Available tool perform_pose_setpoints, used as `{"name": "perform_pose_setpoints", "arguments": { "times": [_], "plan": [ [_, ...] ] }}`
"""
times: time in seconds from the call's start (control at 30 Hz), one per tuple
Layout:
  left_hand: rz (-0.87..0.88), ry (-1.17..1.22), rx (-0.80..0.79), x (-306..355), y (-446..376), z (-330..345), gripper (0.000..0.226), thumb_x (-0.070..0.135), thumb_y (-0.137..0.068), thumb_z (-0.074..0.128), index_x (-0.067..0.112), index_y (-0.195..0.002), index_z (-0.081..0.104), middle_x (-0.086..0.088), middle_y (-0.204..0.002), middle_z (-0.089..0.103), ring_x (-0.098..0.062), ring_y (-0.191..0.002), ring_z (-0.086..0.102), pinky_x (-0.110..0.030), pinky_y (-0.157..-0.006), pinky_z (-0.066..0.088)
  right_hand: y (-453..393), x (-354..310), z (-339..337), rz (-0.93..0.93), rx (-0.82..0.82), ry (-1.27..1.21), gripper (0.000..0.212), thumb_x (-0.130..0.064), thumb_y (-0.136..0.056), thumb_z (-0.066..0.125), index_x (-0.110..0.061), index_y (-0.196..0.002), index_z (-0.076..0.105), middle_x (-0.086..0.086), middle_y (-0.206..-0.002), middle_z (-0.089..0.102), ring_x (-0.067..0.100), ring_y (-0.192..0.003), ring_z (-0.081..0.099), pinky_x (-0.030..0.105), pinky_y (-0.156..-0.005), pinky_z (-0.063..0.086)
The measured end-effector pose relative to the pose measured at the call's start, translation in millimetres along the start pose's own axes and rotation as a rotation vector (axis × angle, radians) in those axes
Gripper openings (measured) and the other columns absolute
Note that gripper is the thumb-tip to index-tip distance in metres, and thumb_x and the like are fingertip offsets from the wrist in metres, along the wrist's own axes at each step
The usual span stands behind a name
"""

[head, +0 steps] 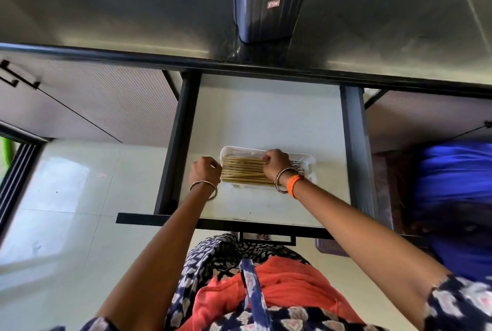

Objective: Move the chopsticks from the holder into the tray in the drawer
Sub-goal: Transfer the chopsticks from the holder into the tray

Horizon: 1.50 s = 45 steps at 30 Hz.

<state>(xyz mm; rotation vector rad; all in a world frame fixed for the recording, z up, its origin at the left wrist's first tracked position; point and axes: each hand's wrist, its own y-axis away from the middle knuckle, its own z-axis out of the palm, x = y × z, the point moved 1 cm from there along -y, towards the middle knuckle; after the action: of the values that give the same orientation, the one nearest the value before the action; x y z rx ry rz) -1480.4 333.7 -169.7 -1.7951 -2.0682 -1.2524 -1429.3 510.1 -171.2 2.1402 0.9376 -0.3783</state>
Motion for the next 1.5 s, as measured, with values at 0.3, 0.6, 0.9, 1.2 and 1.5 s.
{"name": "perform_pose_setpoints", "arguments": {
  "times": [0.3,0.6,0.9,1.2,1.5],
  "plan": [
    [-0.020,0.005,-0.051,3,-2,0,0.017,0.012,-0.088,0.055,0.000,-0.091,0.067,-0.015,-0.078,0.068,-0.034,-0.070,0.073,-0.039,-0.069,0.061,10,13,14,-0.319,-0.115,0.559,0.028,0.005,-0.083,0.049,-0.008,-0.097,0.070,0.018,-0.110,0.069,0.034,-0.103,0.065,0.036,-0.085,0.053],
    [0.032,-0.179,0.020,20,-17,-17,0.019,0.016,-0.086,0.049,0.015,-0.089,0.068,-0.011,-0.090,0.072,-0.032,-0.079,0.070,-0.039,-0.073,0.058,5,-73,-65,-0.439,0.177,0.339,0.026,-0.010,-0.085,0.049,-0.018,-0.096,0.071,0.010,-0.107,0.071,0.033,-0.100,0.065,0.037,-0.084,0.053],
    [0.614,-0.300,0.363,160,-93,-117,0.049,0.017,-0.087,0.052,0.012,-0.135,0.043,-0.017,-0.142,0.042,-0.035,-0.135,0.035,-0.047,-0.107,0.032,-62,-230,-223,-0.749,0.389,-0.074,0.030,-0.006,-0.086,0.060,-0.005,-0.116,0.063,0.010,-0.115,0.067,0.020,-0.107,0.063,0.030,-0.095,0.051],
    [0.310,-0.527,0.009,174,-156,-108,0.057,0.050,-0.095,0.023,0.040,-0.146,0.001,0.005,-0.159,-0.011,-0.022,-0.147,-0.013,-0.056,-0.114,-0.009,-144,-286,-217,-0.610,0.434,0.404,0.057,-0.028,-0.077,0.066,-0.017,-0.128,0.043,0.009,-0.126,0.053,0.032,-0.116,0.052,0.051,-0.095,0.043],
    [0.264,-0.528,-0.079,180,-168,-114,0.054,0.051,-0.095,0.019,0.046,-0.144,-0.003,0.008,-0.158,-0.018,-0.020,-0.145,-0.020,-0.057,-0.114,-0.012,-155,-280,-222,-0.656,0.564,0.215,0.011,-0.025,-0.086,0.060,-0.015,-0.084,0.064,0.002,-0.084,0.071,0.023,-0.079,0.067,0.036,-0.071,0.054]
  ]
}}
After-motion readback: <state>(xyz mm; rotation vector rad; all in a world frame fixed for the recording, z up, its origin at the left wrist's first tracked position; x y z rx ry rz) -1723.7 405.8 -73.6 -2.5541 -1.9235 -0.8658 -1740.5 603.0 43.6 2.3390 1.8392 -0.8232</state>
